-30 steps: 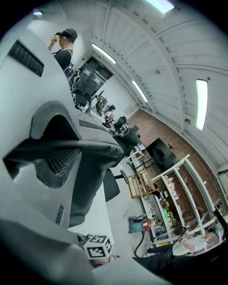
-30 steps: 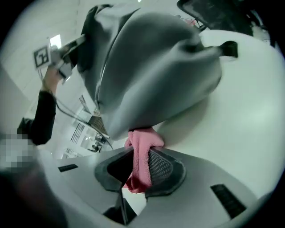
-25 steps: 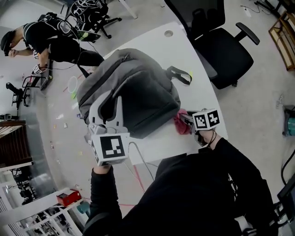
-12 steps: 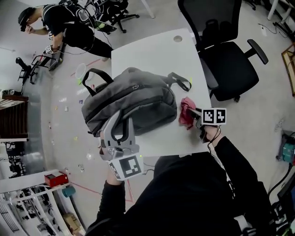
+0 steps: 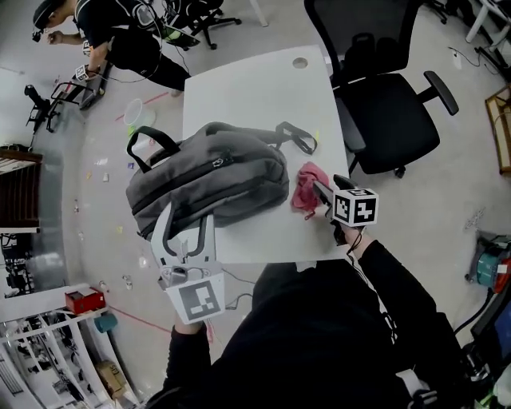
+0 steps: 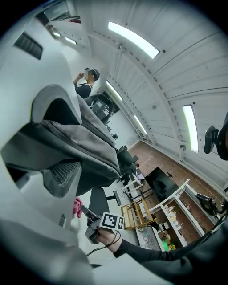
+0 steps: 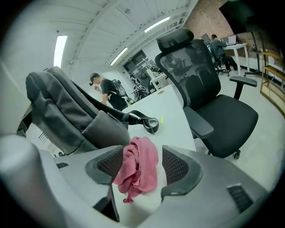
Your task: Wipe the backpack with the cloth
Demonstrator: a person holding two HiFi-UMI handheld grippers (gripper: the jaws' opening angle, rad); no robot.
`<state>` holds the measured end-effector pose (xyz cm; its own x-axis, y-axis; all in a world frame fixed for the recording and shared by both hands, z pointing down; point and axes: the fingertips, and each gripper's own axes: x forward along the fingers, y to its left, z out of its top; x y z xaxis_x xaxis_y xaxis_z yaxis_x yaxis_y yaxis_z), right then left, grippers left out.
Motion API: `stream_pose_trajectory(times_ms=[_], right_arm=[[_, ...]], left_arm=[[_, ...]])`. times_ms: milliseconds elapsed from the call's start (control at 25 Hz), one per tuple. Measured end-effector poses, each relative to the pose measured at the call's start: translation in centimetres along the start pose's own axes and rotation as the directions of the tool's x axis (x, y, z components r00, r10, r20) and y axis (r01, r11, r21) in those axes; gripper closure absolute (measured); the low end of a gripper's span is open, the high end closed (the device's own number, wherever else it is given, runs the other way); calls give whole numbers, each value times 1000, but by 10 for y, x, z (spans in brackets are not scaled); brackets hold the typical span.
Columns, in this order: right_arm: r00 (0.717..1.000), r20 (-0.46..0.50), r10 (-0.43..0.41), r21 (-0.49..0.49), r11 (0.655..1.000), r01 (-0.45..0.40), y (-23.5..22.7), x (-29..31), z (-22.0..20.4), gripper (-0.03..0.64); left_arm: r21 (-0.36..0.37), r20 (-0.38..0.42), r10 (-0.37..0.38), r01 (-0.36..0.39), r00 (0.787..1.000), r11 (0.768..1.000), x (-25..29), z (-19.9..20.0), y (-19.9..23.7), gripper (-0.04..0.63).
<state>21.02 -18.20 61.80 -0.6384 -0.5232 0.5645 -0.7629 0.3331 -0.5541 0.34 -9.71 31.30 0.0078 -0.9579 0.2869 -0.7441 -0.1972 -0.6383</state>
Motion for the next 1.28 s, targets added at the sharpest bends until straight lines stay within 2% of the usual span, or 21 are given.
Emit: stream_pose_trajectory(times_ms=[80,120,280,320,440,560,720,880,1000,1040,1120,1200,1280], right_arm=[[1000,12,-1,12,1000,0,-1,-6,1,356],[1000,11,-2,16,1000,2,-1,-9,-2,356],[1000,24,-16,25,1000,15,6,-24,-6,356],[999,39,-26,32,999,25,7,-29,-4,356],[995,76,-68,64,996,64,12,-38,-4,360],[991,77,-106,58,993,102,25,-34,-10,365],[978,6,-208,-46,977,208,17,-4,-18,361],[940,-61,-334,-156,934,322,-1,32,-28,277],[913,-117,-391,-303,889,342,-3,44,-45,278],[907,-129,-401,-341,877,339,-3,43,-51,285],[918,-121,-379,-337,885,321,4,37,-55,474],[945,-91,-314,-250,926,284,16,28,-50,506],[970,-35,-242,-117,964,237,32,11,-40,508]], left_arm=[[-59,-8,-11,10,1000,998,-2,-2,-2,359],[-67,-6,-21,20,1000,998,-4,-1,-2,359],[46,3,-69,69,998,997,-23,14,-5,359],[44,6,-77,77,997,996,-26,14,-7,359],[-42,36,-122,124,992,991,-25,-3,-7,359],[-48,74,-164,168,984,985,-22,-11,6,359],[-31,144,-191,197,971,980,-22,-12,11,362],[-30,160,-236,243,959,970,-23,-17,6,362],[-68,184,-251,268,950,961,-25,-13,11,368],[-75,196,-255,274,947,959,-26,-11,13,369],[-92,239,-261,289,935,953,-32,-3,20,375],[-139,314,-261,316,913,939,-41,8,31,388],[-219,384,-273,374,882,901,-51,13,40,401]])
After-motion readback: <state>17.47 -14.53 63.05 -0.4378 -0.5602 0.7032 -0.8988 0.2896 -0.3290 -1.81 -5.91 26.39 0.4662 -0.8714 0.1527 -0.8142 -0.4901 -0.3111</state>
